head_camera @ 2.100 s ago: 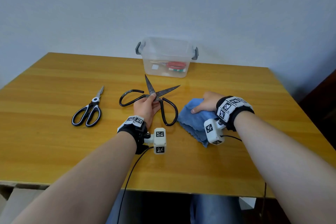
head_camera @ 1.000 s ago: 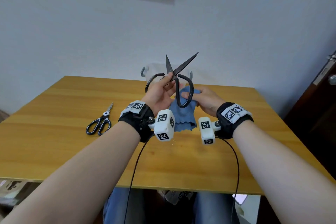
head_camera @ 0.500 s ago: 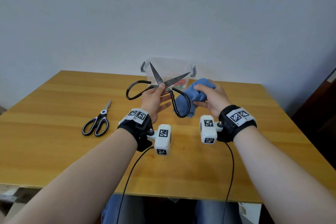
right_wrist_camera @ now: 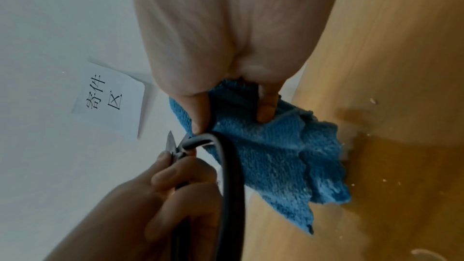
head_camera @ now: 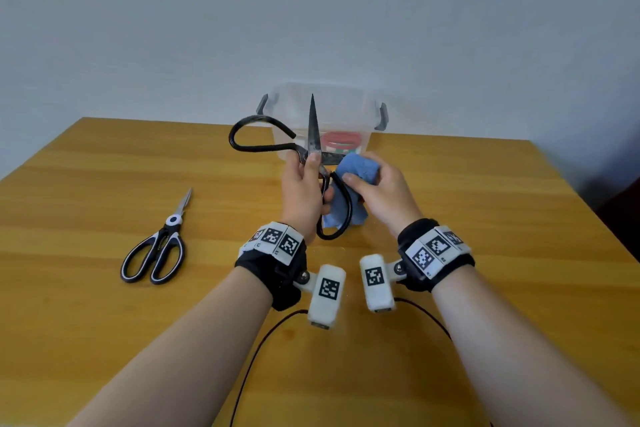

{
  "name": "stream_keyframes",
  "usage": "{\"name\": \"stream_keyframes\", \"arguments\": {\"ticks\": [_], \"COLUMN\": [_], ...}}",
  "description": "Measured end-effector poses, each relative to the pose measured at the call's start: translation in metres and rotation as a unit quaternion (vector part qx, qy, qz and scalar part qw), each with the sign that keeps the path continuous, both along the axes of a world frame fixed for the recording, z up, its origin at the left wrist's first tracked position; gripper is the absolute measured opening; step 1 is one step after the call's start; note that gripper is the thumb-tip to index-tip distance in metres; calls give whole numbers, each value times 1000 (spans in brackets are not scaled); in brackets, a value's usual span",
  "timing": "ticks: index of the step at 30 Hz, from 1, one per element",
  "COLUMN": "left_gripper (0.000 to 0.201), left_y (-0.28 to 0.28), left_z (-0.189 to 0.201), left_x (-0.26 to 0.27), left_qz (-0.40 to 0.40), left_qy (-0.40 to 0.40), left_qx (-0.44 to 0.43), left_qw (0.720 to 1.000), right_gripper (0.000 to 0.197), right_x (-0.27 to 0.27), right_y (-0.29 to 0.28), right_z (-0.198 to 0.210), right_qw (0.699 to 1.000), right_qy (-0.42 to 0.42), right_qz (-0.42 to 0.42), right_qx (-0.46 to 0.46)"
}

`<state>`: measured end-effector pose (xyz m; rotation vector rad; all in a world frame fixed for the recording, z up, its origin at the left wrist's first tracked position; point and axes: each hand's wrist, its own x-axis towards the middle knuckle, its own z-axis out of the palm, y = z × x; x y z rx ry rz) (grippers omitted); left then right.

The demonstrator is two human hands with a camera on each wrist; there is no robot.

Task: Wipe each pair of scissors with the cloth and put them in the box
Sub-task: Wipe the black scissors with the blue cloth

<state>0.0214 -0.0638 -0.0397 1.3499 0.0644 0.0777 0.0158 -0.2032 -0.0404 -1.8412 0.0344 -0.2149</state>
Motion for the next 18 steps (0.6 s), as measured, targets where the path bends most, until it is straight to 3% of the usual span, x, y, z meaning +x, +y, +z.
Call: {"name": "stream_keyframes", "arguments": {"ticks": [7,11,15,18], "left_gripper": [30,34,33,32], "left_y": [0,-3,-7,-11], "left_z": [-22,-36,-50,-56], "left_x": [18,30,36,38], "left_qz": [-30,-16,2,11], "left_qy": [39,44,42,45], "left_qx": [3,-4,5,-7], "left_qw": [999,999,999,999], "right_gripper": [29,20,29,22], "right_x": [31,40,39,41], "right_y": [-8,-10,-13,-11], "right_z": [-10,-22,-34,-43], "right_qw": [999,999,997,997], "right_qy": [-26,-43,-63,-72], "right_qz": [-23,19,42,20], "right_qx": [10,0,-2,29]}}
